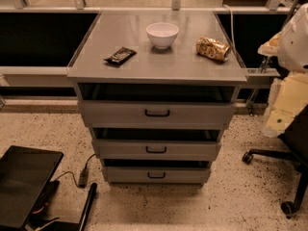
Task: Open middle drawer
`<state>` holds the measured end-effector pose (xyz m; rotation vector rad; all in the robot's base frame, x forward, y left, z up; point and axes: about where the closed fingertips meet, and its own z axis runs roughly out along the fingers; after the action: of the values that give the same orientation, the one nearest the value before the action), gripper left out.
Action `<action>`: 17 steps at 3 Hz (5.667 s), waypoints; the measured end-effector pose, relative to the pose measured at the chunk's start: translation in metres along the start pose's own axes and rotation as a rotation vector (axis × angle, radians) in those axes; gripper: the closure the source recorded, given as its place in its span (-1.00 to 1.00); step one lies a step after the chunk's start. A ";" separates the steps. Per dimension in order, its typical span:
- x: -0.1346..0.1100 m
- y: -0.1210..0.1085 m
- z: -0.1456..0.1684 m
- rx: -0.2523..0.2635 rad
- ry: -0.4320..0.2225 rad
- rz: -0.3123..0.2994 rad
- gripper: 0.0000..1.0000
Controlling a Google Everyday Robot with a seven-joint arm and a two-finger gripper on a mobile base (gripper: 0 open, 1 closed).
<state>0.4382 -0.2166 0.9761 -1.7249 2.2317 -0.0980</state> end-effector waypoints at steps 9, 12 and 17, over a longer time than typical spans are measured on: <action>-0.016 0.210 0.386 -0.253 -0.199 -0.186 -1.00; -0.006 0.090 0.411 0.070 -0.206 -0.146 -1.00; -0.014 0.006 0.523 0.034 -0.238 0.068 -1.00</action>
Offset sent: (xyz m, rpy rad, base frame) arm -0.0075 0.0172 -0.0808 0.2031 0.0256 0.1759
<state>0.5869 -0.1287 0.4818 -1.5524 2.0987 0.0813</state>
